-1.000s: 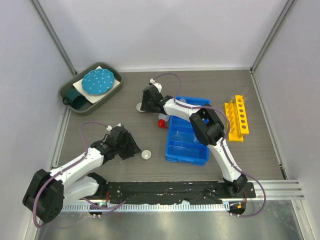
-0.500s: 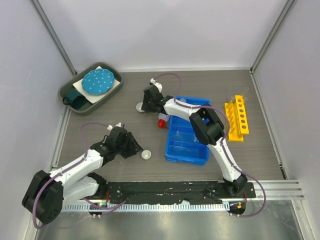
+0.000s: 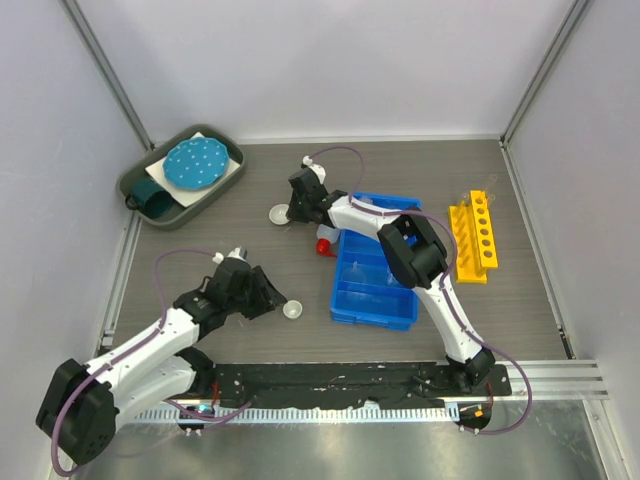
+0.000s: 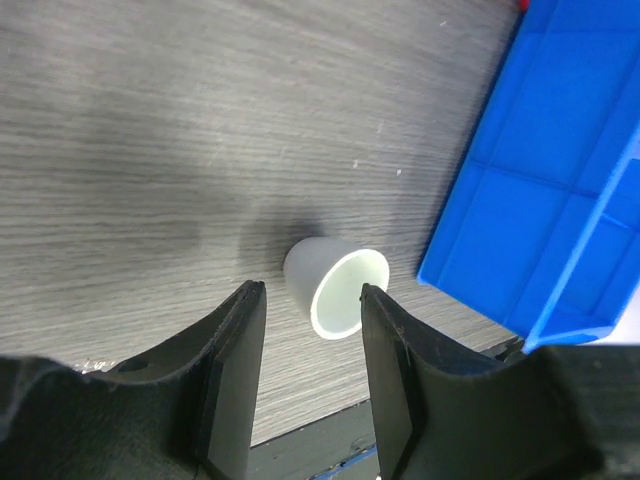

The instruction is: Organize the chemistry lab equipment

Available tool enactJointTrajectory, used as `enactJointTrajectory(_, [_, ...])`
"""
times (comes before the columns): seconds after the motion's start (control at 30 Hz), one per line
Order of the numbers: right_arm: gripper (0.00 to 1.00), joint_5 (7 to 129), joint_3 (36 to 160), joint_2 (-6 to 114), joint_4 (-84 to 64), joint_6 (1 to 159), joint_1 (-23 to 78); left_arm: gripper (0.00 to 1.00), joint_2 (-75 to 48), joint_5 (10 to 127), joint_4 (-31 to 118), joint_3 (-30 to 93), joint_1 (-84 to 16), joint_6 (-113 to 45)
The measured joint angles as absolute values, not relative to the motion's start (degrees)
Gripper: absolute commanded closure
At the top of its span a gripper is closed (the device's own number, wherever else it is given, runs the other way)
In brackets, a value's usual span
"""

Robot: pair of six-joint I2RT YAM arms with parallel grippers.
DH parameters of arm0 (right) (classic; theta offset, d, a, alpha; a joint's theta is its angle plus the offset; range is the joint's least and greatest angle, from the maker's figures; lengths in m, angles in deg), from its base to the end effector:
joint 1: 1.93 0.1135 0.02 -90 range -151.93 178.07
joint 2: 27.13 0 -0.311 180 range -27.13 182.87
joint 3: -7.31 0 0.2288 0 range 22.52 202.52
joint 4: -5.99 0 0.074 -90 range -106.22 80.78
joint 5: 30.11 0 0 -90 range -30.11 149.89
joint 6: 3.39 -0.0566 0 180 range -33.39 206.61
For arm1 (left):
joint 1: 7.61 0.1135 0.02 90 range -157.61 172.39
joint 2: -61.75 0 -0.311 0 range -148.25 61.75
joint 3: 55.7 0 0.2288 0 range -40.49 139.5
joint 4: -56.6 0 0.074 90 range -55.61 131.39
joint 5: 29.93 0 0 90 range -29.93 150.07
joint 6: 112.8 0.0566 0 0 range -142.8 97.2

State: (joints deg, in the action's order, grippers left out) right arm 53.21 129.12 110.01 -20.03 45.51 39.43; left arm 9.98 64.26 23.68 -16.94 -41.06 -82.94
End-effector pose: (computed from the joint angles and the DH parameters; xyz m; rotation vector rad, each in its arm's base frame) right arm 0.4295 0.3693 0.1785 0.0570 2.3630 0.6003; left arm 0.1155 -0.0813 0.2126 -0.5510 2.4858 -0.8148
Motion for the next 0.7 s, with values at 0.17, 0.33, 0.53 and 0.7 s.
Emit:
enactJointTrajectory(0.17, [0.99, 53.5, 129.3, 110.2, -20.0, 45.3, 39.3, 0.54, 9.8, 64.3, 23.8, -19.3, -41.7, -83.9])
enactJointTrajectory(0.33, [0.99, 53.5, 129.3, 110.2, -20.0, 45.3, 39.3, 0.53, 8.6, 64.3, 24.5, -19.6, -42.8, -84.2])
enactJointTrajectory(0.53, [0.99, 53.6, 129.3, 110.2, -20.0, 45.3, 39.3, 0.54, 5.6, 64.2, 26.0, -19.6, -45.0, -84.7])
enactJointTrajectory(0.7, [0.99, 53.6, 129.3, 110.2, -20.0, 45.4, 39.3, 0.91, 2.9, 63.5, 27.9, -19.6, -46.7, -85.5])
